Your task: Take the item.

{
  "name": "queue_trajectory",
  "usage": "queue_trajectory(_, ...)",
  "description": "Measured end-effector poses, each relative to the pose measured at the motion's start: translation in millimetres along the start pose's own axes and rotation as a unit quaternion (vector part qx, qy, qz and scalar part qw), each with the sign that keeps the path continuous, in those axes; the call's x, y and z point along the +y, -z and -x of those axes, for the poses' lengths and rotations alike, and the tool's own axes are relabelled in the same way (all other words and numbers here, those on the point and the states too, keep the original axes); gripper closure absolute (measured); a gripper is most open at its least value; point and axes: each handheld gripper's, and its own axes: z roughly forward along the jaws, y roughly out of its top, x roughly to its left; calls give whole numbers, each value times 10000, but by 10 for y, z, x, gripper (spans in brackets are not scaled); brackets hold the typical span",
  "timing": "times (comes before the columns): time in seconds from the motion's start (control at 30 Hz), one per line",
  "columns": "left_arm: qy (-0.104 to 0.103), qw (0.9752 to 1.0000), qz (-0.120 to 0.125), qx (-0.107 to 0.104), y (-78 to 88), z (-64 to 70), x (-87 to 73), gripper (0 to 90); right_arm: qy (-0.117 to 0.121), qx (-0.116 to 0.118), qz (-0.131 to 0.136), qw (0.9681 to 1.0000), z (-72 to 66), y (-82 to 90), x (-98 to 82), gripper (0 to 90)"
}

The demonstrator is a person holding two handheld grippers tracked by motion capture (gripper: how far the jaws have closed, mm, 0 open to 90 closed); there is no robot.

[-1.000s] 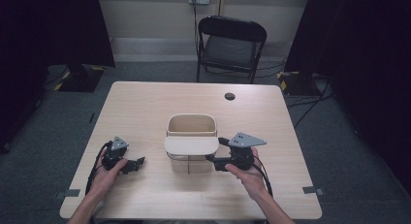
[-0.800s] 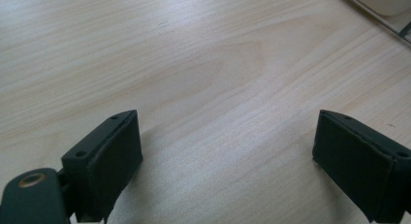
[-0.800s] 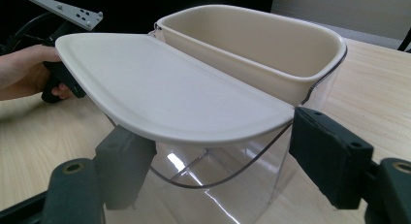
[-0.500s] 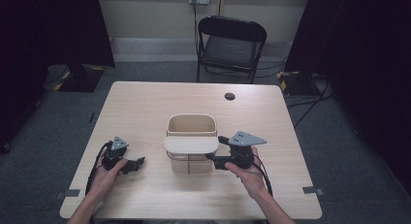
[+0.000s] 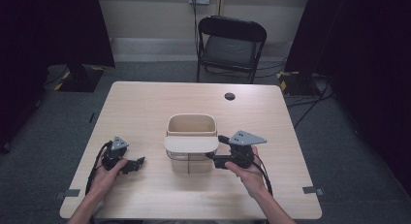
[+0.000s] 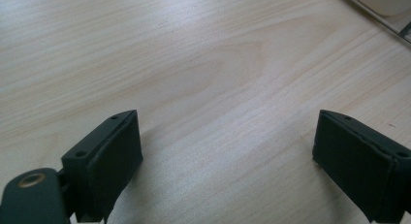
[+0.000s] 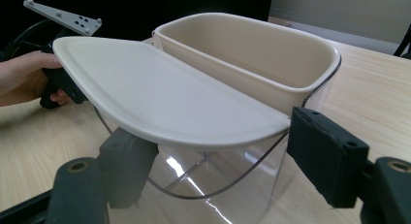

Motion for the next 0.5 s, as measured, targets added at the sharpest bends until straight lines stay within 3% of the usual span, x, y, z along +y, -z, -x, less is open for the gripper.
queue_trajectory(0.5, -17, 10000, -11, -1, 1, -2, 0, 97, -14, -9, 46, 10000, 5, -3, 30, 270)
